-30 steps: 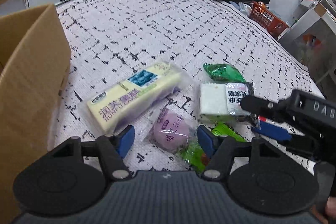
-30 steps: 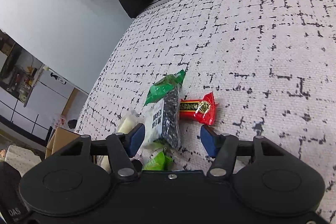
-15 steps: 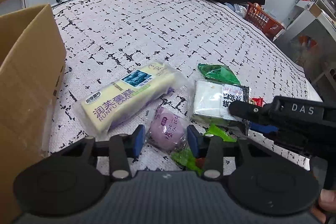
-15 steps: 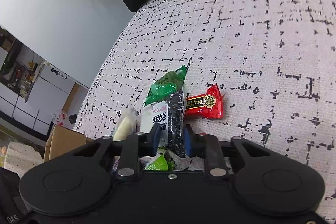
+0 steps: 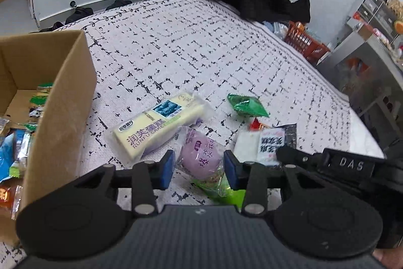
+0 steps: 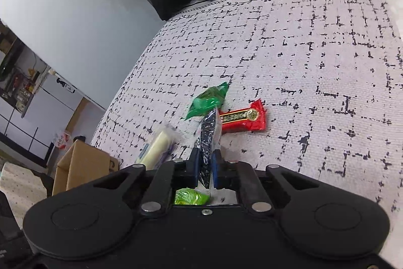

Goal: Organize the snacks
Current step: 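Grasp the purple round pack with the left gripper while the right lifts its pack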

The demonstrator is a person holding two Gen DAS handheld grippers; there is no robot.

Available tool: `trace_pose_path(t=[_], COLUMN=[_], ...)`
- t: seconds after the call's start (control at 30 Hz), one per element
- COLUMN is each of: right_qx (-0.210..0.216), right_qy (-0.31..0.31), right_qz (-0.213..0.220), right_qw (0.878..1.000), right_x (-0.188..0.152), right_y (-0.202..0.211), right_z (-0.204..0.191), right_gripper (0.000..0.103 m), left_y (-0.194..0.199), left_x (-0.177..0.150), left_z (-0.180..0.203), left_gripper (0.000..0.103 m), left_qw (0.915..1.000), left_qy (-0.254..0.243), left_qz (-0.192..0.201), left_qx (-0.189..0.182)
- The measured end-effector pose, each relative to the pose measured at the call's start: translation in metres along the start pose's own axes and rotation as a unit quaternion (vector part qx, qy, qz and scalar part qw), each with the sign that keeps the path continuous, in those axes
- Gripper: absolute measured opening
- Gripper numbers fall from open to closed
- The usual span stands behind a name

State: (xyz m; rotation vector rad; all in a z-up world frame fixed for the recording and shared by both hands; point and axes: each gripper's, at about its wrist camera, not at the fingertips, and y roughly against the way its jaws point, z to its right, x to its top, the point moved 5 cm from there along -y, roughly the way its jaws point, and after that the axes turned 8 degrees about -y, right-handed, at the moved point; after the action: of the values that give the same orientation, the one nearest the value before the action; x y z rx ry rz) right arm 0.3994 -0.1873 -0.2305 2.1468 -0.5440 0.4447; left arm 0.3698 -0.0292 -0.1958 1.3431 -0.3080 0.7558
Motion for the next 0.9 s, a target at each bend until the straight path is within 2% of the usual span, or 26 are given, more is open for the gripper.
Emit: trace_pose_path(t=[0.2, 0.9], right_qx=[-0.006, 0.013], right_qy=[0.028, 0.069], right_qz=[0.003, 0.051], right_qw=[1.000, 0.996], right_x=[-0.006, -0.018], right_y=[0.014, 0.068], right_z=[-0.021, -0.090], right_gripper=[0.007, 0.006], left_y=[0.019, 0.101], left_x=[0.001, 0.022], left_z=[-0.005, -0.024], left_gripper=[0.041, 0.041], left_qw=[0.9999, 0.9964], left_qy=[0.012, 0.016], left_qz=[0.005, 0.080], left_qx=[-0.011, -0.024])
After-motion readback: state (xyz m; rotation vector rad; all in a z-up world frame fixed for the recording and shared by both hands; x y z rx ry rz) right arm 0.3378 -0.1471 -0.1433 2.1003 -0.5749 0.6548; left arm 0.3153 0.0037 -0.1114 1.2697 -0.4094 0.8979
